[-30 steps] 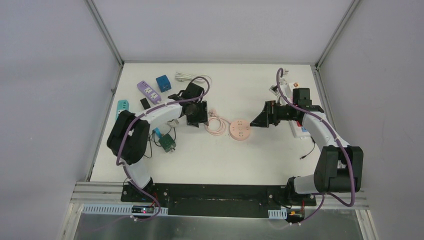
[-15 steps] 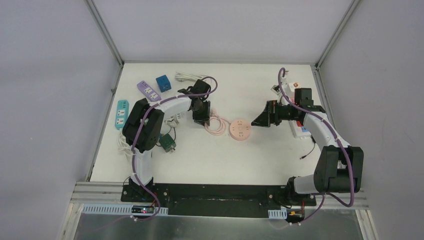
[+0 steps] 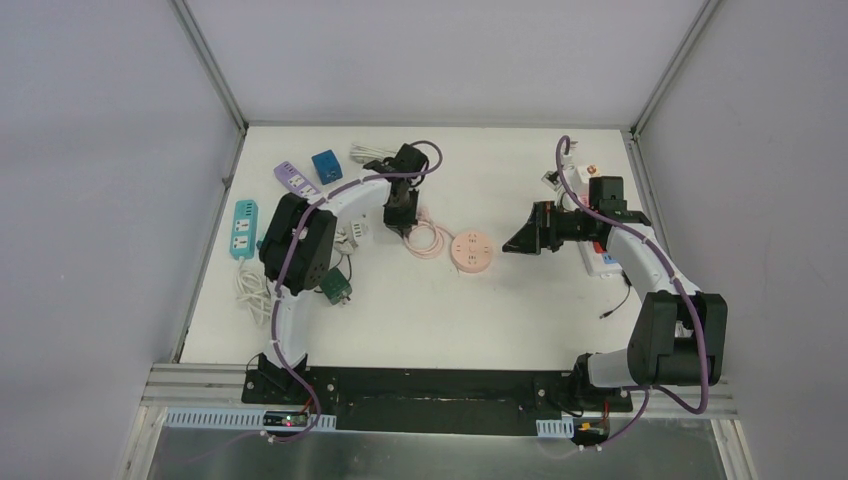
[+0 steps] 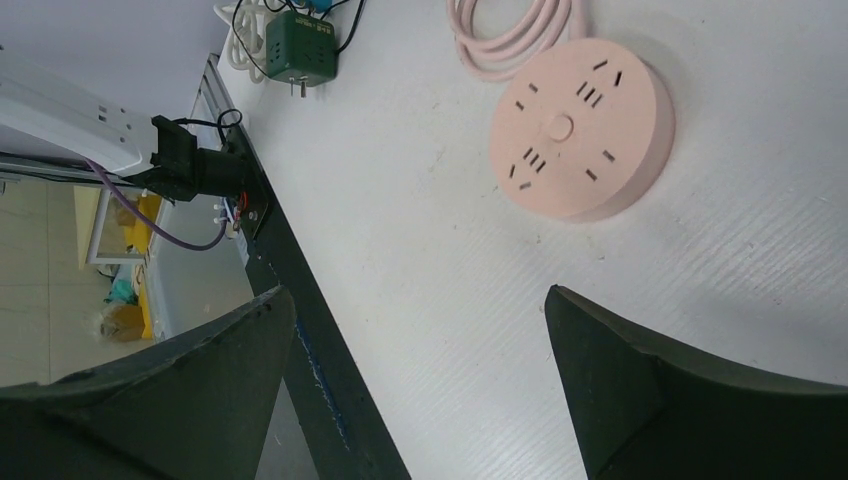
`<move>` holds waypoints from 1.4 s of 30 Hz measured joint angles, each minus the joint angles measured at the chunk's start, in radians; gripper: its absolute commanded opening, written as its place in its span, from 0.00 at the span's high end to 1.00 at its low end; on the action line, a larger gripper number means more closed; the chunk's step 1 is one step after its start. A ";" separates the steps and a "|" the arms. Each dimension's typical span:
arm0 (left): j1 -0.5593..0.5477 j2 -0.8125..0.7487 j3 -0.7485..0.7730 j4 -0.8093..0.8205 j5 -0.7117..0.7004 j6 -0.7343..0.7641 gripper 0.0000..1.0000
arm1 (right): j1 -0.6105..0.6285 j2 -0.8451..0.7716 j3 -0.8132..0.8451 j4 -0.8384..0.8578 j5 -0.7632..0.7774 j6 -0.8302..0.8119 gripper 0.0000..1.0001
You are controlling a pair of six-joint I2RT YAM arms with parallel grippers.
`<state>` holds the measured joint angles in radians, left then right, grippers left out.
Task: Pull the plug off the socket
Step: Move the socket to the center of the board.
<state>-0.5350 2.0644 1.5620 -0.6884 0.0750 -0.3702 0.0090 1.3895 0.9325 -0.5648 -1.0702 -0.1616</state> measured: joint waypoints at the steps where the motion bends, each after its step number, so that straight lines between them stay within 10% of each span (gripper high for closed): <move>1: 0.008 0.014 0.030 -0.013 -0.025 0.015 1.00 | 0.000 0.000 0.000 -0.002 0.000 -0.002 0.00; 15: 0.224 0.240 0.484 -0.146 -0.231 0.146 1.00 | -0.029 -0.001 -0.002 -0.016 0.001 -0.021 0.00; 21: 0.238 0.279 0.560 -0.183 -0.254 0.176 0.43 | -0.031 -0.018 -0.002 -0.060 0.020 -0.059 0.00; 28: 0.249 0.255 0.575 -0.204 -0.217 0.180 0.24 | -0.033 -0.074 0.074 -0.258 0.116 -0.214 0.00; 42: 0.262 -0.646 -0.121 0.041 -0.018 0.143 0.01 | -0.151 -0.096 0.450 -0.561 0.370 -0.367 0.00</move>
<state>-0.2733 1.4181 1.4410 -0.6476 0.0566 -0.2276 -0.1421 1.2934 1.3823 -1.1259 -0.7002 -0.5285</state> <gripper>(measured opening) 0.952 0.996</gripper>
